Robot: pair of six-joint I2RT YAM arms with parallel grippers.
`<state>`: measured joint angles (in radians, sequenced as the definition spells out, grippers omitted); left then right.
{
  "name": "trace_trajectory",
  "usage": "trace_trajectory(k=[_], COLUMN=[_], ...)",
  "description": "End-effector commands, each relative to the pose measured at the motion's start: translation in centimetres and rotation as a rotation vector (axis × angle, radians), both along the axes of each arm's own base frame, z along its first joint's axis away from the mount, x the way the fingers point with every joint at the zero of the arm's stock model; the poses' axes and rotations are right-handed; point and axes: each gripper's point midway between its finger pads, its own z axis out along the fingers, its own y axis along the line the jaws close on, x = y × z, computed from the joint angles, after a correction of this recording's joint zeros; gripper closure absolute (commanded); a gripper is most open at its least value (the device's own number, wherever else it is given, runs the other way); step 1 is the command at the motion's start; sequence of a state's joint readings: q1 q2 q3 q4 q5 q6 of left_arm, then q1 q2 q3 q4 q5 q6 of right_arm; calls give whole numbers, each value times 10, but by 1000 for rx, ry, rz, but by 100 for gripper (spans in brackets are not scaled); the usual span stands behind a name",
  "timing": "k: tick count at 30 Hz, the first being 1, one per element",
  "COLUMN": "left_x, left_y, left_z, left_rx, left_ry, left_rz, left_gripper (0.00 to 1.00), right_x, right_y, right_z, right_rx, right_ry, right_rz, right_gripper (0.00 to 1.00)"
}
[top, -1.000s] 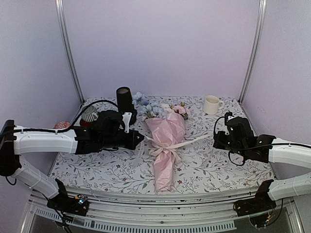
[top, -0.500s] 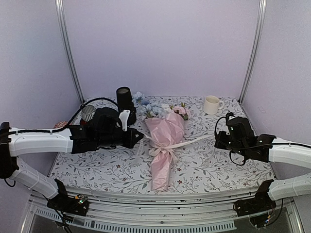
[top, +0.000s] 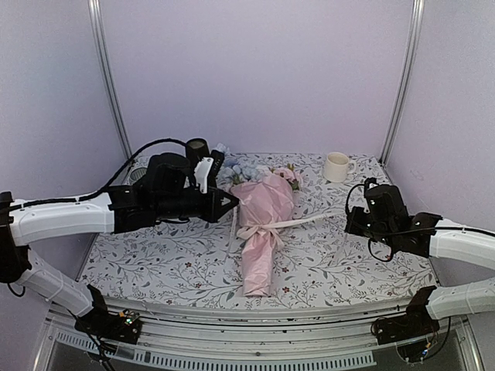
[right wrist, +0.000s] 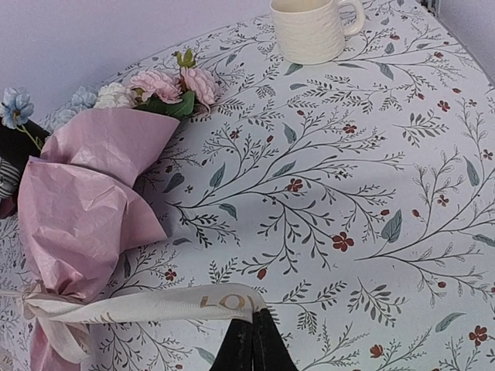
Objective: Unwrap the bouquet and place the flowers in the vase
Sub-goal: Untie the ribbon from the tied bouquet.
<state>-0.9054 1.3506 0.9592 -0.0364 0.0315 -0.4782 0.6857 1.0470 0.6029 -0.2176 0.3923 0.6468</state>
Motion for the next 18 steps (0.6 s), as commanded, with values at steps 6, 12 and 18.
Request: trace_trajectory(k=[6,12,18], left_x=[6,6,6], left_y=[0,-1,-2], left_z=[7,0,-9], left_rx=[28,36,40], left_ry=[-41,-31,-15], left_rz=[10,10,11], left_gripper=[100,100,100], right_x=[9,11,12], right_y=[-14,-15,-15], right_z=[40,64,78], right_rx=[-7,-19,-19], right_ry=[-86,-127,-152], right_rz=[-49,-43,-38], right_gripper=[97,97,98])
